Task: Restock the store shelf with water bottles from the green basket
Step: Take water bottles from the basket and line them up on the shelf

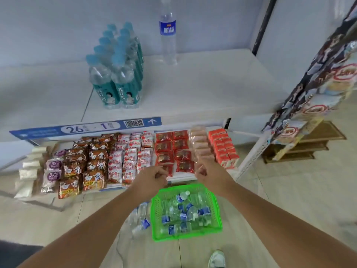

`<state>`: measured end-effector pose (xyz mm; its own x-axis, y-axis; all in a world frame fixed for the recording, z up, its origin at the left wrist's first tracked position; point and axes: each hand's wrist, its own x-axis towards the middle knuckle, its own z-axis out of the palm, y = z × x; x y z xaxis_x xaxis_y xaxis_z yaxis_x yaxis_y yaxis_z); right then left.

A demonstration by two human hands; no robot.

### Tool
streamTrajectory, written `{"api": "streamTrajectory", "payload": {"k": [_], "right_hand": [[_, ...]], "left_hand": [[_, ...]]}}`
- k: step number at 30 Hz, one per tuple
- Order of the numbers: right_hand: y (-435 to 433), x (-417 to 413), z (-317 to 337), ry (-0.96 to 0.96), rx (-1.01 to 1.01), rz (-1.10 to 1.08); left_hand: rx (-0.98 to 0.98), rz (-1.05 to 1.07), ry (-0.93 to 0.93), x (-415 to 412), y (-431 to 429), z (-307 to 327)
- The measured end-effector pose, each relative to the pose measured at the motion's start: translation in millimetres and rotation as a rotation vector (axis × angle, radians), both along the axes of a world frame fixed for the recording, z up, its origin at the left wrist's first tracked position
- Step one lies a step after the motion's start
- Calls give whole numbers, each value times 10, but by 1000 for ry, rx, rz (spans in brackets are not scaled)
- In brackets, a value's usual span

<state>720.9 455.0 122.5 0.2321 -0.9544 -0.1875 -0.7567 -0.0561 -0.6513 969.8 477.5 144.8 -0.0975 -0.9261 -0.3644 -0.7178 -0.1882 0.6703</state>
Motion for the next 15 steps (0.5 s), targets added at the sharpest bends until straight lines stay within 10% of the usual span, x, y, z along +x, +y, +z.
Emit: {"api": "streamTrajectory", "payload": {"k": [15], "right_hand": [[159, -202, -1950, 304, 283, -30]], "left_hand": [[173, 40, 23, -2, -96, -1766]]}}
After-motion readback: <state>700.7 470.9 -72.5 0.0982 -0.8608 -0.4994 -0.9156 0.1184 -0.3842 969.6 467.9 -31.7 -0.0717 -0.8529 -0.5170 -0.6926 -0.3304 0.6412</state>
